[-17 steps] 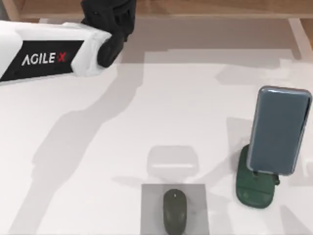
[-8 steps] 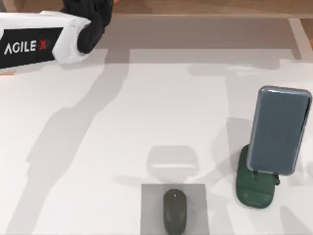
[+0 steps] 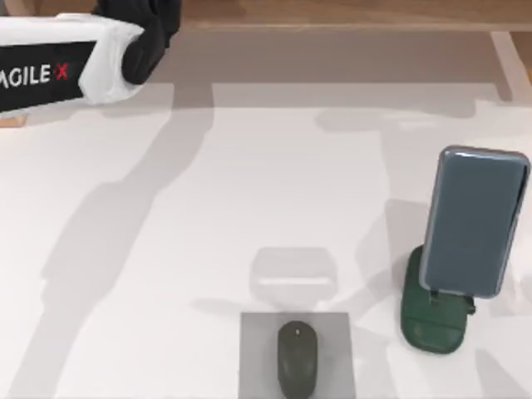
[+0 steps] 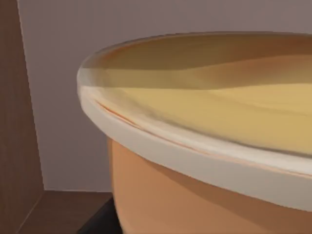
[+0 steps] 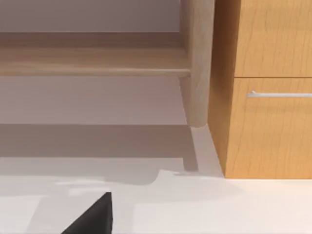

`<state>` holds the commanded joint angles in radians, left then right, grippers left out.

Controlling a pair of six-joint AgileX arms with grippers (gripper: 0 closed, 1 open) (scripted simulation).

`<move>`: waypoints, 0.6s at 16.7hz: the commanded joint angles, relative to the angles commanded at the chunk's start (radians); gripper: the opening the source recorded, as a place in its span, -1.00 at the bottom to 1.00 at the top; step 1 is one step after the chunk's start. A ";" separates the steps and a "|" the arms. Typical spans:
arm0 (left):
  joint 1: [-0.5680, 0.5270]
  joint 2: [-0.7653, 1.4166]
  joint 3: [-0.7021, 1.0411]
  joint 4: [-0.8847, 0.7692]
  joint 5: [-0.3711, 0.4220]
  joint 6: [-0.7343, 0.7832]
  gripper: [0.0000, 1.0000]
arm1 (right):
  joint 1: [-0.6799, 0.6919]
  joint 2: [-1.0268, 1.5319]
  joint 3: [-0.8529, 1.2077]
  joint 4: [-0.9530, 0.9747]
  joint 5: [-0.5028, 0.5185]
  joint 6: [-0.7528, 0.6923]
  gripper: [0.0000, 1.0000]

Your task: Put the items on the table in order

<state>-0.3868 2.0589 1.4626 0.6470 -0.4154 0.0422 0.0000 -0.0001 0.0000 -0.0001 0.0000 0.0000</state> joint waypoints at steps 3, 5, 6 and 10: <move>0.034 -0.011 -0.014 0.009 -0.087 0.044 -1.00 | 0.000 0.000 0.000 0.000 0.000 0.000 1.00; 0.048 -0.016 -0.024 0.011 -0.123 0.062 -1.00 | 0.000 0.000 0.000 0.000 0.000 0.000 1.00; 0.051 -0.016 -0.027 0.010 -0.128 0.065 -1.00 | 0.000 0.000 0.000 0.000 0.000 0.000 1.00; 0.026 -0.009 -0.011 0.006 -0.064 0.036 -1.00 | 0.000 0.000 0.000 0.000 0.000 0.000 1.00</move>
<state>-0.3608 2.0501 1.4521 0.6525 -0.4796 0.0779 0.0000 -0.0001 0.0000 -0.0001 0.0000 0.0000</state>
